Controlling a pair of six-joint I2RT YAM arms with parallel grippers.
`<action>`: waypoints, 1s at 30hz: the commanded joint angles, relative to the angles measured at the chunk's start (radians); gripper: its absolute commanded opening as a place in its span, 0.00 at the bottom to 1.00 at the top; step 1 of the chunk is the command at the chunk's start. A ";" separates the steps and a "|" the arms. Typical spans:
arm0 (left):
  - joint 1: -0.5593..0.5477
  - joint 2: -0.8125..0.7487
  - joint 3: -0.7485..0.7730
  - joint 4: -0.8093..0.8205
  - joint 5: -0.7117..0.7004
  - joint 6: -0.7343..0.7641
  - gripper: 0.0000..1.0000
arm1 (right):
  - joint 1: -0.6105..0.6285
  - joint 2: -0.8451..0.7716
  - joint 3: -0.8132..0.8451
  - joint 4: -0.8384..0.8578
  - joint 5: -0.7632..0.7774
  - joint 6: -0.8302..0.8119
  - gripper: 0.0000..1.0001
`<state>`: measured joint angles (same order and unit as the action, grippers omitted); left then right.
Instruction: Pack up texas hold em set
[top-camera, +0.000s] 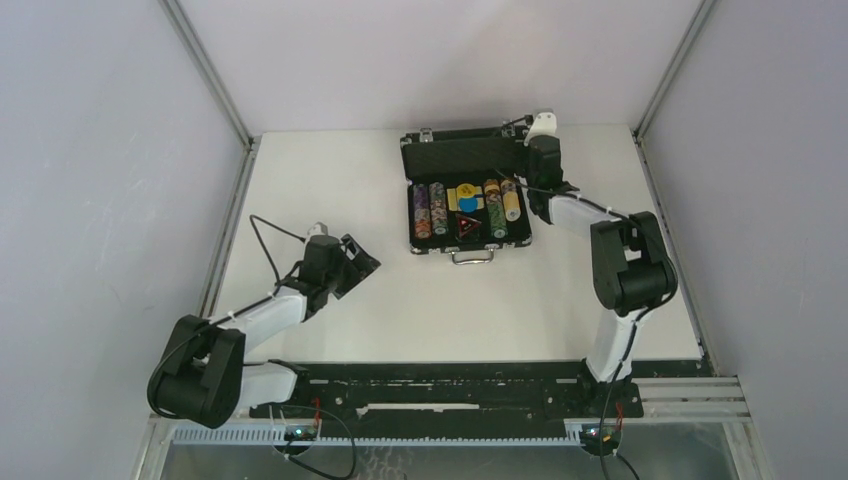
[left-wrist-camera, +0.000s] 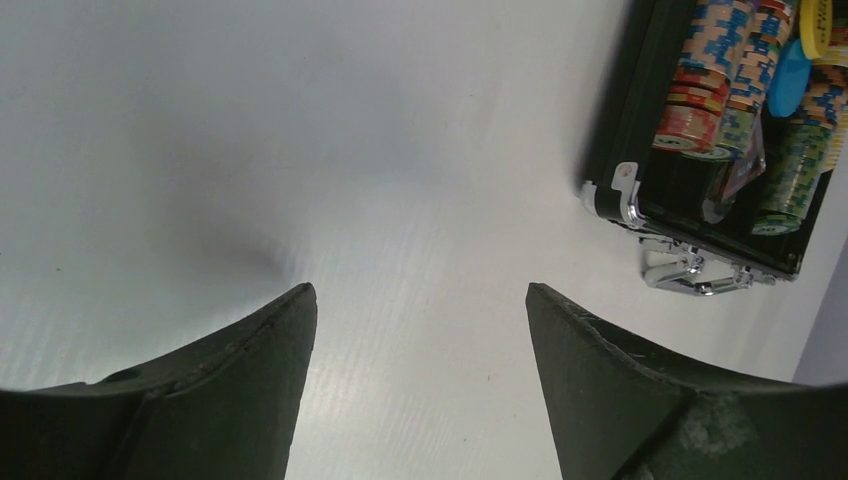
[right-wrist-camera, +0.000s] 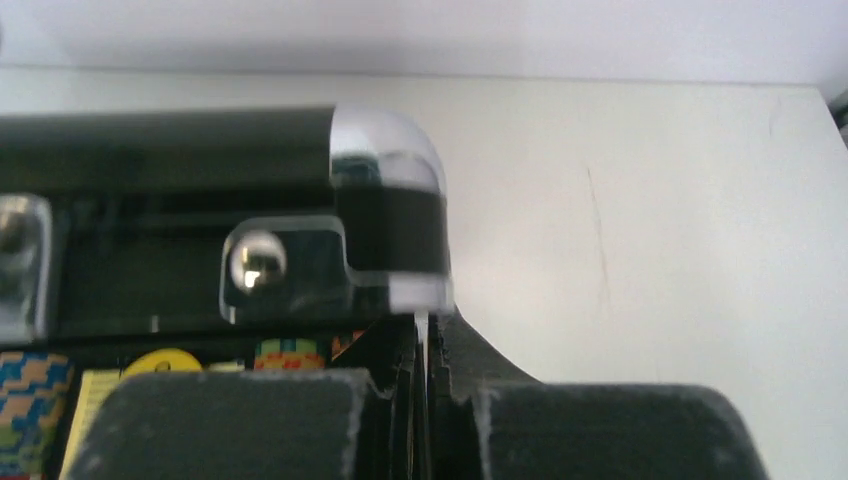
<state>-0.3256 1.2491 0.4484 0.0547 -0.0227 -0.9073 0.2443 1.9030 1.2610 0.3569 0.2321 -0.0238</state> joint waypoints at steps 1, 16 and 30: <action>-0.013 -0.038 0.022 0.042 0.020 0.019 0.81 | 0.044 -0.134 -0.093 0.102 0.004 0.038 0.08; -0.022 -0.051 0.018 0.064 0.050 0.007 0.80 | 0.848 -0.869 -0.854 -0.427 0.476 0.699 0.68; -0.035 -0.098 0.003 0.069 0.004 0.026 0.77 | 0.330 -0.924 -0.651 -0.096 -0.015 0.482 0.00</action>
<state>-0.3515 1.1862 0.4484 0.0883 0.0025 -0.9073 0.7250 0.8856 0.4915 0.0345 0.4488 0.5041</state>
